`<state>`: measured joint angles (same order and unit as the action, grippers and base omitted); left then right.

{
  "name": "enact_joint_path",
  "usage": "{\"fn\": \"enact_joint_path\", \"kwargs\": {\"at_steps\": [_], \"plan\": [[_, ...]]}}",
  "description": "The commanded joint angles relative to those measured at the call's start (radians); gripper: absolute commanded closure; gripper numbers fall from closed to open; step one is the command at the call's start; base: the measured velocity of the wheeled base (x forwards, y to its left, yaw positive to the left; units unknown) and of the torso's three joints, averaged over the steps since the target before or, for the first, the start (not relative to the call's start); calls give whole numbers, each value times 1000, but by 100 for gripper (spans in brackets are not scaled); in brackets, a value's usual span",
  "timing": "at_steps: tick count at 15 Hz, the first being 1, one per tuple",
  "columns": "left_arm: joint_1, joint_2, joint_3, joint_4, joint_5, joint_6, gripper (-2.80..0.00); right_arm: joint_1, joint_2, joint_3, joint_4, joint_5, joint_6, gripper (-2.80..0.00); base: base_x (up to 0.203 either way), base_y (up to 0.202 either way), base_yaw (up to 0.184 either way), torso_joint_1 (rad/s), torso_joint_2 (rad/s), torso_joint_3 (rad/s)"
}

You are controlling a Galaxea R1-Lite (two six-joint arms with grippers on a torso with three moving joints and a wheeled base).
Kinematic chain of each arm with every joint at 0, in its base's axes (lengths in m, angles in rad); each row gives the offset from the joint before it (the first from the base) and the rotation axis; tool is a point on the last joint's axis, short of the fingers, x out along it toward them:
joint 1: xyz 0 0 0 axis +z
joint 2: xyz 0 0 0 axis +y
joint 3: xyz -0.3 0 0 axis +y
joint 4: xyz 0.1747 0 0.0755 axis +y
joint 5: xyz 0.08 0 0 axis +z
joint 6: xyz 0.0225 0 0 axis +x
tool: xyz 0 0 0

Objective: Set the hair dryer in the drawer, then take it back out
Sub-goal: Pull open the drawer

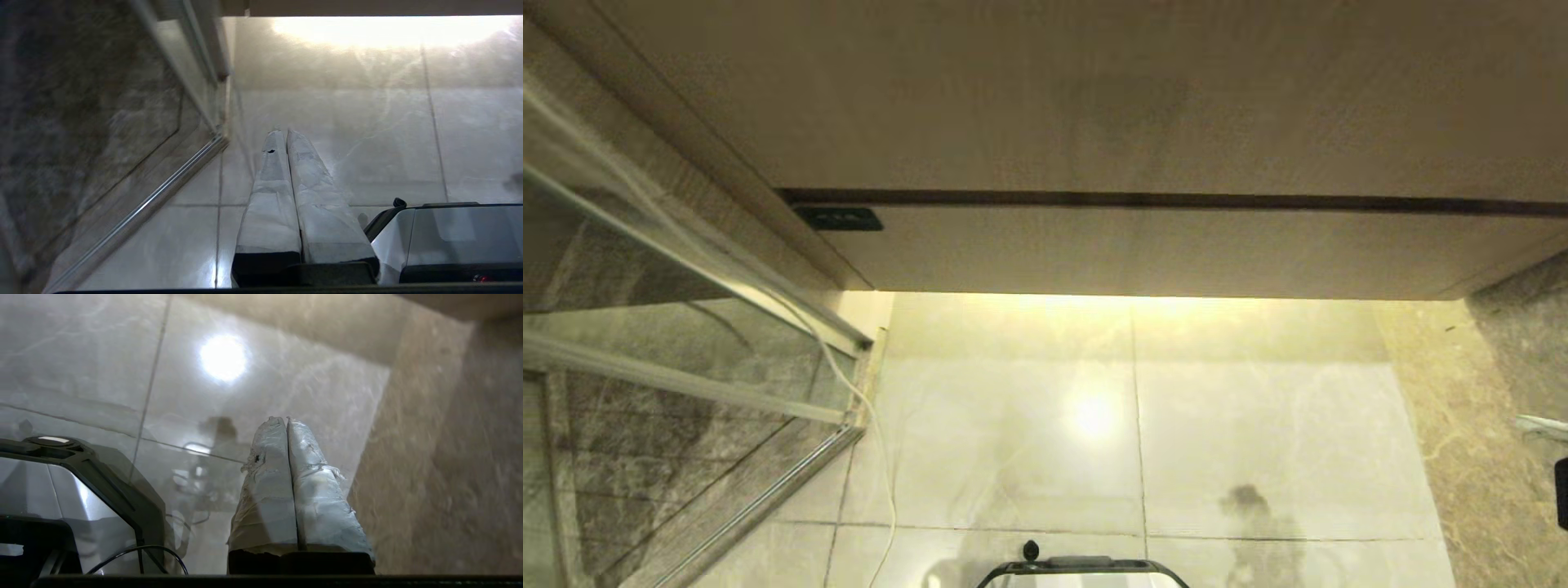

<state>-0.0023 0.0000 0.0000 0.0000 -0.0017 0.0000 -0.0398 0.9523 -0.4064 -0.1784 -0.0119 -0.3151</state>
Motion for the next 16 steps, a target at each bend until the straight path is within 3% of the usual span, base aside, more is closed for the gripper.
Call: {"fn": "enact_joint_path", "kwargs": {"at_steps": [1,8,10,12,14,16], "plan": [[-1,0,2,0,0,0,0,0,-3,3,2,0,-2,0,-5,-3,155,2,2,4],[-1,0,2,0,0,0,0,0,-32,9,25,-3,-5,0,0,0,25,1,2,0],[1,0,1,0,0,0,0,2,-30,-8,28,-78,-14,0,0,0,0,0,0,0],[0,0,2,0,0,0,0,7,-26,-40,27,-113,-112,0,0,0,0,0,0,0],[-1,0,2,0,0,0,0,44,-11,-82,24,-38,-226,0,0,0,0,0,0,0],[1,0,2,0,0,0,0,85,16,-112,18,158,-322,0,0,0,0,0,0,0]]}}
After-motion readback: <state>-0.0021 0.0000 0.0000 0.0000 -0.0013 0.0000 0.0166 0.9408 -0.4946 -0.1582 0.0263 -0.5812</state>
